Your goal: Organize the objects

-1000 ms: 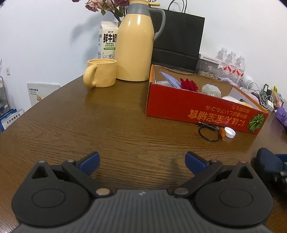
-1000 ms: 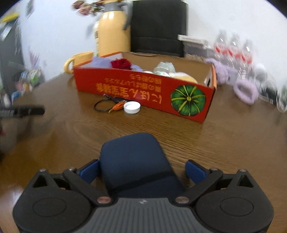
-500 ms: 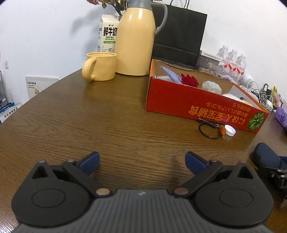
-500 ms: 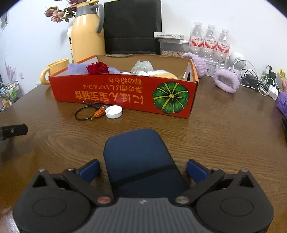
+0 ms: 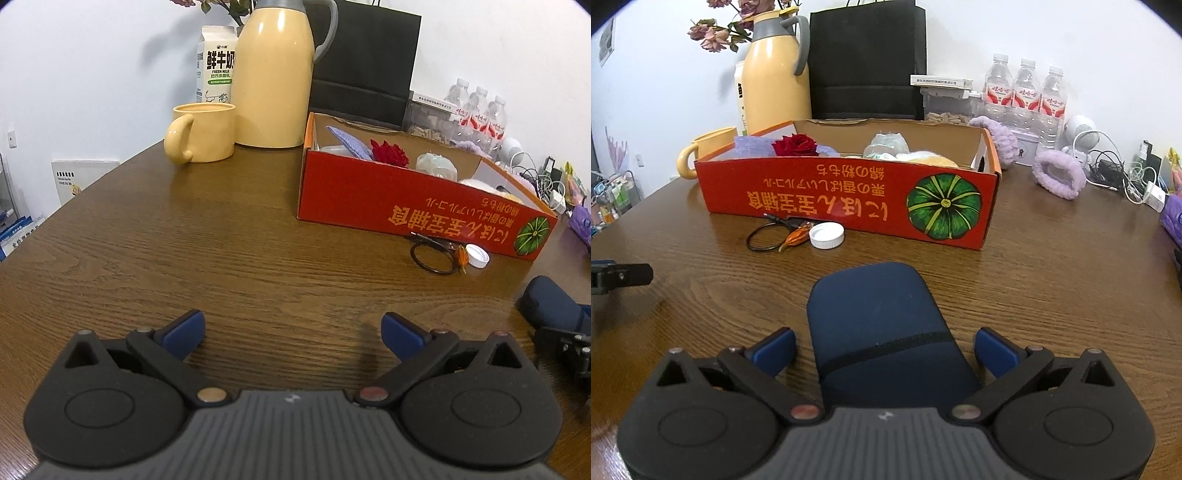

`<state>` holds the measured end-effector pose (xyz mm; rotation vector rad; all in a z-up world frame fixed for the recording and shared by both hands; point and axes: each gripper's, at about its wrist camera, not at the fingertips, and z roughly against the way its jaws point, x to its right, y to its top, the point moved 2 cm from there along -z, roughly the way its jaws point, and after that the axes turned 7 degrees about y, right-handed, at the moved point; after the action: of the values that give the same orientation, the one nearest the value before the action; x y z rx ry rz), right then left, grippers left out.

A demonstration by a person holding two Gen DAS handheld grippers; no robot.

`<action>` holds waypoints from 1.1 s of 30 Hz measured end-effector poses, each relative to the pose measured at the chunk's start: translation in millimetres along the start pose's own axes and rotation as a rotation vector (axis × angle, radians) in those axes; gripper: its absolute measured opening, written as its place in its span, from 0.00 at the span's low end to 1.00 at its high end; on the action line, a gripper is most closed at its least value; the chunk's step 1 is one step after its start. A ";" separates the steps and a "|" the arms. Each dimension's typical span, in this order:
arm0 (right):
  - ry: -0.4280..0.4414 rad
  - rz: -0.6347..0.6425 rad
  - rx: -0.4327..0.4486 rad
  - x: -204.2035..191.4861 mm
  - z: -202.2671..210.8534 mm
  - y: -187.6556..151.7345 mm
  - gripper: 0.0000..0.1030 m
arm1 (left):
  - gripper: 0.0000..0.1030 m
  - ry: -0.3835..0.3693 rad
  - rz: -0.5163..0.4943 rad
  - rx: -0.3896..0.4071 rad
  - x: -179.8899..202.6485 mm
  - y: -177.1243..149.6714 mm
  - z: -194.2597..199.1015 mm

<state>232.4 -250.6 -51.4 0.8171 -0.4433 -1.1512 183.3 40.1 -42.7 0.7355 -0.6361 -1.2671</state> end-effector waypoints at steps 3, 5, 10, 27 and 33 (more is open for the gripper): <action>-0.004 -0.010 0.005 -1.9 -3.1 2.9 1.00 | 1.00 0.004 -0.007 -0.002 0.6 0.1 -0.3; -0.001 -0.005 0.021 -5.4 -3.6 4.9 0.84 | 1.00 0.006 -0.010 -0.003 0.6 -0.1 0.0; 0.008 0.008 0.042 -12.3 -5.6 9.0 0.76 | 1.00 0.013 -0.020 -0.005 2.6 0.0 -0.3; -0.054 0.042 0.276 -18.9 17.6 20.5 0.66 | 1.00 -0.024 -0.077 0.007 33.2 19.5 -12.5; -0.099 0.015 0.327 -11.7 26.9 19.4 0.66 | 1.00 -0.018 -0.134 0.002 62.8 36.5 -32.5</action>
<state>221.7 -245.5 -18.3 1.0401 -0.7321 -1.1231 242.5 -12.1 -32.8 0.7792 -0.6108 -1.3978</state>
